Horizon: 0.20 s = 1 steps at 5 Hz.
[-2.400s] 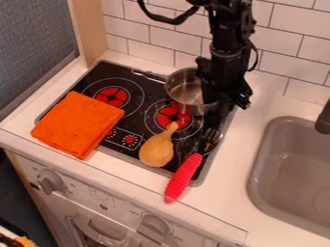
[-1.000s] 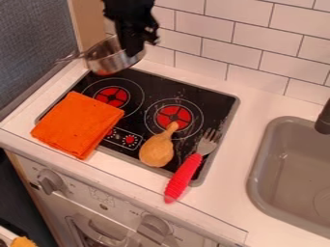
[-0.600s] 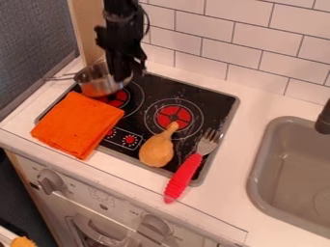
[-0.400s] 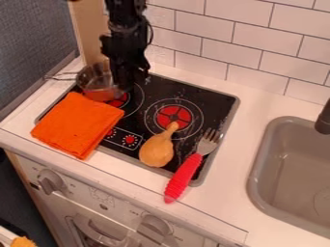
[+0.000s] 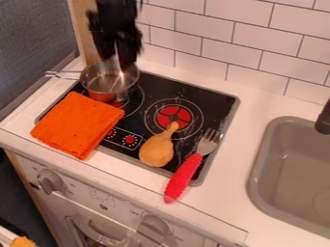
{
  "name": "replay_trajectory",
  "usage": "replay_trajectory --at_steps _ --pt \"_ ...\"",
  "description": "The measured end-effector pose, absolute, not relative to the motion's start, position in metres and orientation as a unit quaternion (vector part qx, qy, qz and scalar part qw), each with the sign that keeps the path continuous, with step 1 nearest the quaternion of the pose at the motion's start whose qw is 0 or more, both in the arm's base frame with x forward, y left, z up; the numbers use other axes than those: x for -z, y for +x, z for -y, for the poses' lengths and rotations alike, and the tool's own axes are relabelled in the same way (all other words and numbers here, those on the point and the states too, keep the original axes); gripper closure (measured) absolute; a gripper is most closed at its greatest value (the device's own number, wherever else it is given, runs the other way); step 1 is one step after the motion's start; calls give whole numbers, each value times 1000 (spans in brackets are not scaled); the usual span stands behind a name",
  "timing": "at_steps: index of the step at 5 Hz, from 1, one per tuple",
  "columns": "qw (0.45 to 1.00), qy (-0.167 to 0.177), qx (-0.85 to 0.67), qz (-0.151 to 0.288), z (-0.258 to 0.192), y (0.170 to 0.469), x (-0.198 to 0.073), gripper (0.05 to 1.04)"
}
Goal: Moved the silver pot to the left top side of the burner
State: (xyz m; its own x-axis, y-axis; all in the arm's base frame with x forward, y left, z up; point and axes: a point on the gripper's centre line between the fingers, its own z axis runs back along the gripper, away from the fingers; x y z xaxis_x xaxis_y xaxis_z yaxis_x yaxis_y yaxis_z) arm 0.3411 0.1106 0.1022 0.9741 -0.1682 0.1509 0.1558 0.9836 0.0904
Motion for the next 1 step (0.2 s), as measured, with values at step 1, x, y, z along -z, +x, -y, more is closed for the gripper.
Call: replay_trajectory --at_steps 1 --pt "995 29 62 77 -111 334 -114 75"
